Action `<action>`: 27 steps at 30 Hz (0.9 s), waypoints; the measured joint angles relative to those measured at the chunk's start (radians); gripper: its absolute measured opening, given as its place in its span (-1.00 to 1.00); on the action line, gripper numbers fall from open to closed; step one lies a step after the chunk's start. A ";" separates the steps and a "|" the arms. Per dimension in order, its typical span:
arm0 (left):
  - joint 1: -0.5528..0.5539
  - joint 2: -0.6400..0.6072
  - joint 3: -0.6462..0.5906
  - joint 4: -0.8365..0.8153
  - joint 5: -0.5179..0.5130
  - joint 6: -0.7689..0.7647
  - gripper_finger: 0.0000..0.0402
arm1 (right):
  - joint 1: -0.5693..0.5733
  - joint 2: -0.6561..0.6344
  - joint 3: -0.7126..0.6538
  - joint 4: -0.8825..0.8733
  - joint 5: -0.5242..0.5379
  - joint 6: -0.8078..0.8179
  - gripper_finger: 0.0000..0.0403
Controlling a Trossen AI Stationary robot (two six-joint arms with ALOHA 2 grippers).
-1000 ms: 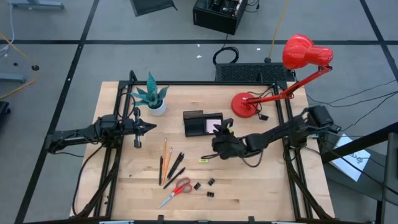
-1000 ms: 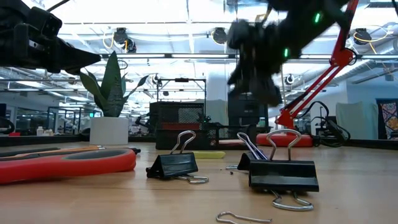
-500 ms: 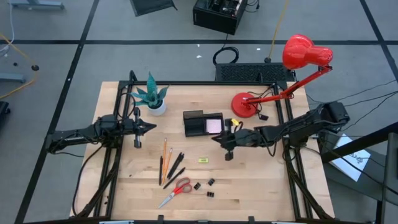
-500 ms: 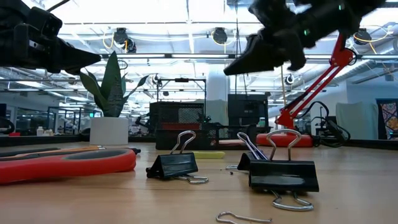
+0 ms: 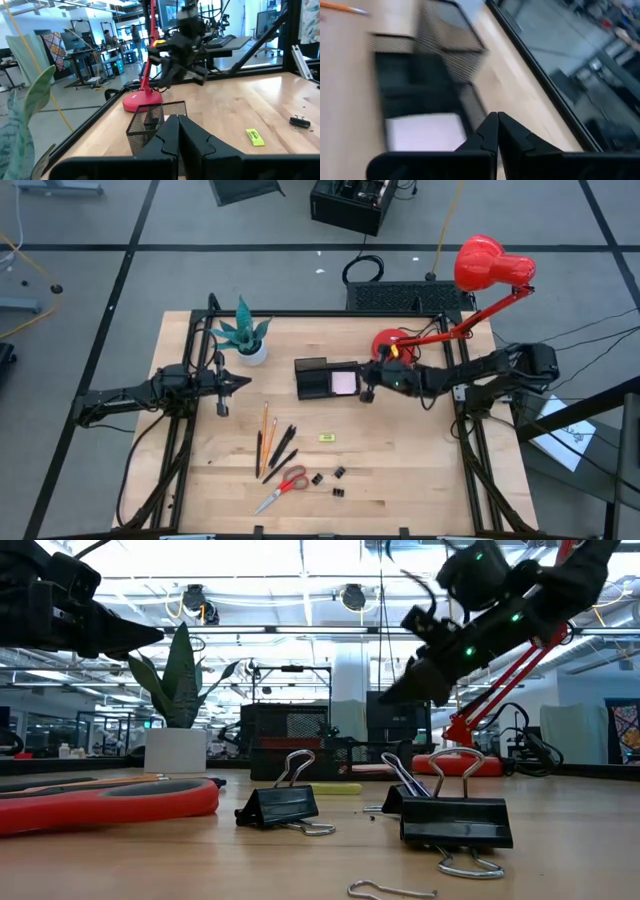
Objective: Pick and place office supplies into organizer
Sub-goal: Adjust the black desk organizer
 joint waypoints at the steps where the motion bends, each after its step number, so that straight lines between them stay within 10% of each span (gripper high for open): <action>1: 0.000 0.000 0.000 0.000 -0.002 0.000 -0.96 | -0.023 0.000 0.000 -0.013 -0.001 0.009 -1.00; 27: 0.000 0.000 0.000 0.001 -0.007 0.053 -0.96 | -0.334 0.201 0.001 0.101 -0.393 -0.079 -1.00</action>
